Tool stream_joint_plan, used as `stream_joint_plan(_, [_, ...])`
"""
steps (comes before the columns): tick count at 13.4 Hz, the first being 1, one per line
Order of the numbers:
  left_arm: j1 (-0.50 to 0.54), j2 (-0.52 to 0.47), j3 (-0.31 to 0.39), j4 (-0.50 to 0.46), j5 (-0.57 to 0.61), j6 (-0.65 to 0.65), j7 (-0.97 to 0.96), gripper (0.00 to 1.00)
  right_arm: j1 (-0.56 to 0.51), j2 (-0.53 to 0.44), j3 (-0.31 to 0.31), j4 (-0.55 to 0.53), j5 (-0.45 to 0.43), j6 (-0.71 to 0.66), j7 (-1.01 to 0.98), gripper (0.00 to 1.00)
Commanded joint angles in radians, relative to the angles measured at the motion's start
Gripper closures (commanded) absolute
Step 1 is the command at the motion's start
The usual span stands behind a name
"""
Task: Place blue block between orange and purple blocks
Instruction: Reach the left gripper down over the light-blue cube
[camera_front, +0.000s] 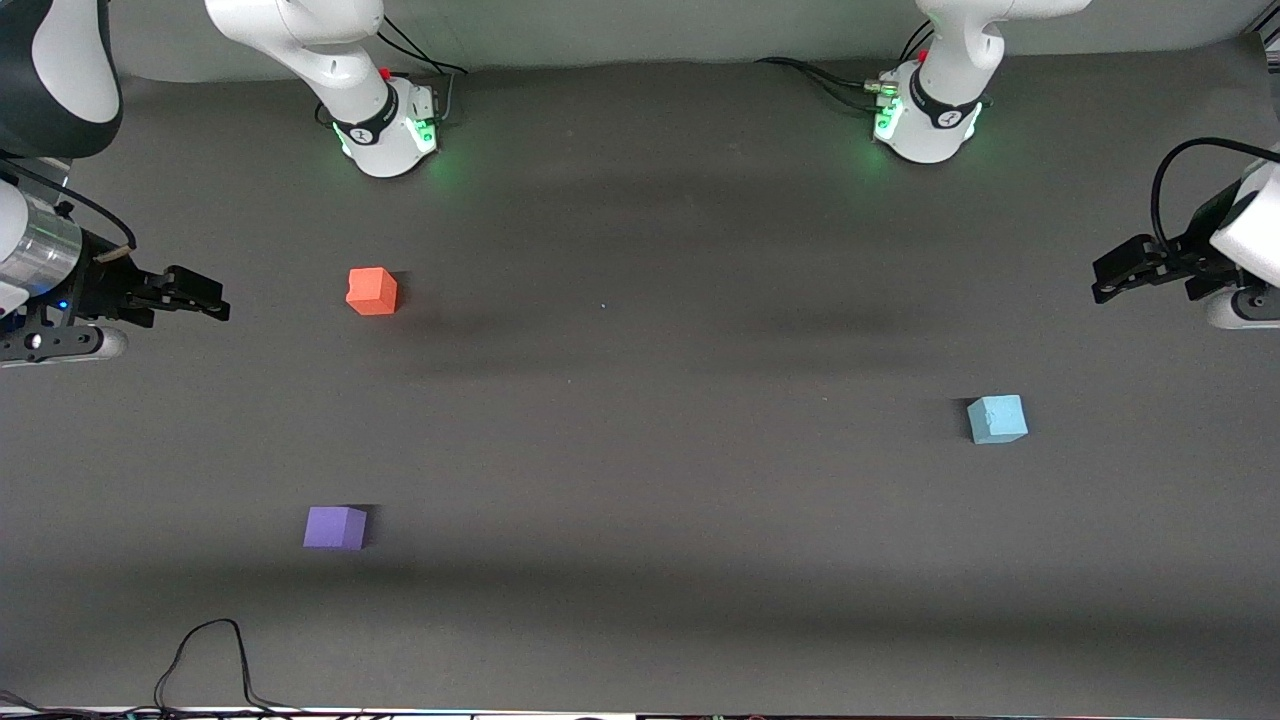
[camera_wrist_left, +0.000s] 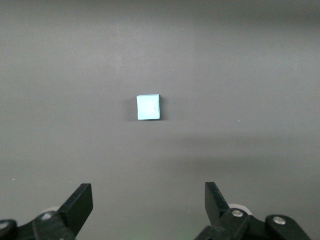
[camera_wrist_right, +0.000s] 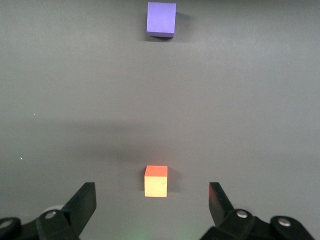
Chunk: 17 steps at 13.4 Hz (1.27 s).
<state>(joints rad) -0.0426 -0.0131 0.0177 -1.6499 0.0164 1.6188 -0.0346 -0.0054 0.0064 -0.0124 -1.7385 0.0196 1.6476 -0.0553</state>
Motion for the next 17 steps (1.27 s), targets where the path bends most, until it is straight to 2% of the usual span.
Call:
stream_joint_plan(1, [-0.011, -0.011, 0.005, 0.001, 0.005, -0.017, 0.001, 0.00, 0.007, -0.017, -0.008, -0.016, -0.004, 0.012, -0.020, 0.00])
stream_joint_plan(6, [-0.006, -0.001, 0.013, -0.014, 0.004, -0.022, 0.070, 0.00, 0.007, -0.023, -0.009, -0.015, -0.004, 0.003, -0.020, 0.00])
stream_joint_plan(9, [0.017, 0.018, 0.013, -0.065, 0.008, 0.053, 0.074, 0.00, 0.007, -0.029, -0.011, -0.015, -0.003, 0.001, -0.021, 0.00])
stream_joint_plan(11, [0.023, 0.070, 0.015, -0.126, 0.016, 0.166, 0.074, 0.00, 0.007, -0.028, -0.011, -0.015, -0.003, 0.003, -0.021, 0.00])
stream_joint_plan(14, [0.041, 0.126, 0.015, -0.279, 0.016, 0.419, 0.074, 0.00, 0.008, -0.025, -0.009, -0.016, -0.003, 0.003, -0.021, 0.00])
stream_joint_plan(17, [0.041, 0.273, 0.015, -0.301, 0.020, 0.588, 0.073, 0.00, 0.008, -0.022, -0.008, -0.016, -0.003, 0.006, -0.020, 0.00])
